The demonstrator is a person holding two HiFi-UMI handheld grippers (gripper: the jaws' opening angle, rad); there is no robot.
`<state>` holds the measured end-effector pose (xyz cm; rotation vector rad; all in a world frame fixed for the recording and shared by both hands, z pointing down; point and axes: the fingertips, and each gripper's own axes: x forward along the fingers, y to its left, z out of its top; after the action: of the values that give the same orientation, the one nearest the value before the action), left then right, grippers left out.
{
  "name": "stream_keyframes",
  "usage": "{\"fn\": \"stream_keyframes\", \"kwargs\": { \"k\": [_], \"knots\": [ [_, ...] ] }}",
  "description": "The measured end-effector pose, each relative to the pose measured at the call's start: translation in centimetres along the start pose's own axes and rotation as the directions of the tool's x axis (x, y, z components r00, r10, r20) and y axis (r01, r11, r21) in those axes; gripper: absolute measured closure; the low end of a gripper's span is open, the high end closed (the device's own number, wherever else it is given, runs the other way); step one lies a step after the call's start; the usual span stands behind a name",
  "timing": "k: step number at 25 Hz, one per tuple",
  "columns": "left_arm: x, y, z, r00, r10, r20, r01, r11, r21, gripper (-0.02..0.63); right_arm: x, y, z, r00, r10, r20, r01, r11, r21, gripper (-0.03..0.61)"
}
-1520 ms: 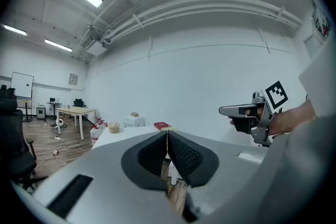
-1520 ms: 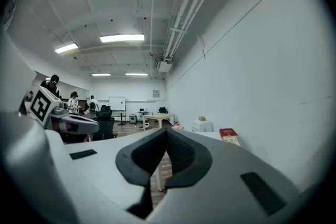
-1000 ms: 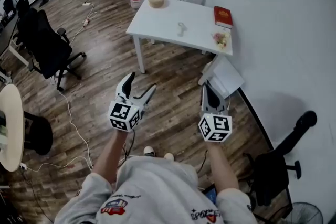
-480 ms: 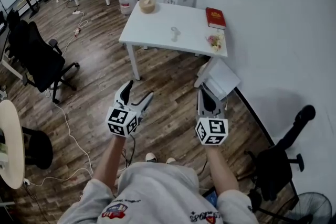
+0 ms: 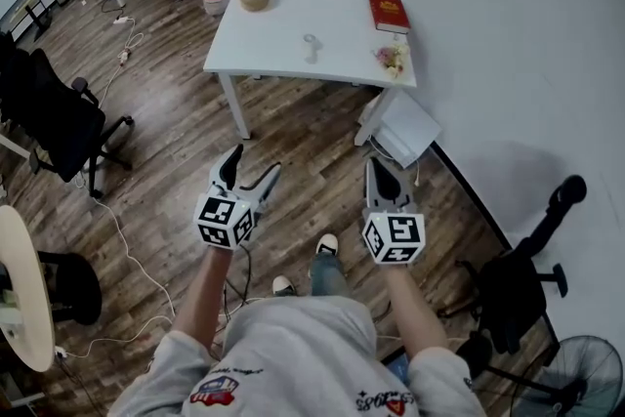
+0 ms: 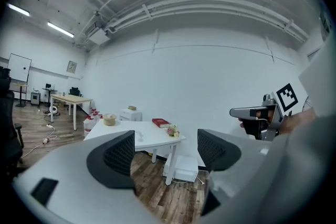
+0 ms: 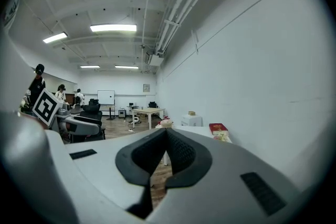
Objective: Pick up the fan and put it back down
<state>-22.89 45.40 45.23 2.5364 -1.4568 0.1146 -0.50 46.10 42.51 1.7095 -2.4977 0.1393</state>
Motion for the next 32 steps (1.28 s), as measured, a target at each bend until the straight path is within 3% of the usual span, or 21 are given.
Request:
{"fn": "stream_keyframes", "kwargs": {
  "k": [10,17,32],
  "knots": [
    [14.0,1.5,0.7,0.999,0.007,-0.042,-0.007,1.000,0.004,0.245,10.1,-10.2,-0.5,1.000,-0.003,0.005,0.003,0.999,0.053,0.578],
    [23.3,2.8,4.3,0.996,0.076,0.035,-0.076,0.997,-0.002,0.249,17.9,-17.0,1.7,0.997,0.070,0.027,-0.071,0.997,0.023,0.578],
    [35.4,7.4,3.8,0.993,0.120,-0.016,-0.120,0.992,-0.033,0.256,29.8,-24.3,1.6,0.993,0.117,0.015,-0.117,0.992,0.040,0.578]
  ]
}}
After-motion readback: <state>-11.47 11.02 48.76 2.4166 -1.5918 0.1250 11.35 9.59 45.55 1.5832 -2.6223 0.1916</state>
